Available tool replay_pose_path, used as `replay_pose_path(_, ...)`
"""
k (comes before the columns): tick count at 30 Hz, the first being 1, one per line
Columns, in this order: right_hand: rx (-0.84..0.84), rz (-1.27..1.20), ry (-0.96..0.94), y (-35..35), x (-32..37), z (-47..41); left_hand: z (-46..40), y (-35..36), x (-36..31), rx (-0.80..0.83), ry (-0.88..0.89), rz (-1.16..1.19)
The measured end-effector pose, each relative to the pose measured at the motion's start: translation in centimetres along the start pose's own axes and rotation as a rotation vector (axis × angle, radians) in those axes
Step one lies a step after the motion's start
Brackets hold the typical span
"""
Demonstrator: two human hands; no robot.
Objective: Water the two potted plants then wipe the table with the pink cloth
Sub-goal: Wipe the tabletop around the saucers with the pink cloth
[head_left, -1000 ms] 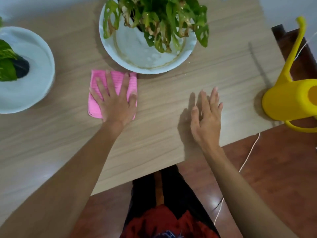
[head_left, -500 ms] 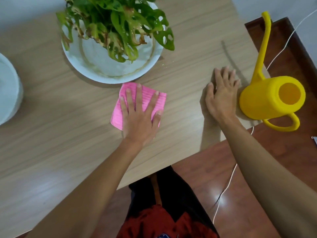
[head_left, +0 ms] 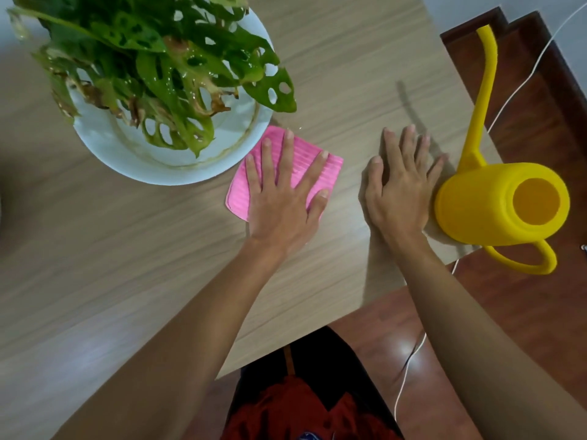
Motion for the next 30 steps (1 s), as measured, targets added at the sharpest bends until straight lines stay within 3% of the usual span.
replay_pose_path(30, -0.007, -0.070, -0.010, 0.0, -0.1, -0.2, -13.0, -0.3, -1.9, -0.027, -0.101, 0.101)
Point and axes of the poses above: each hand's wrist, its own z-axis away from the middle knuckle, its own y-axis out of the palm, x = y × z, the point moved 4 cm from there along -z, towards the middle knuckle, and after that the axes turned 4 degrees about z, right-handed, at the moved point
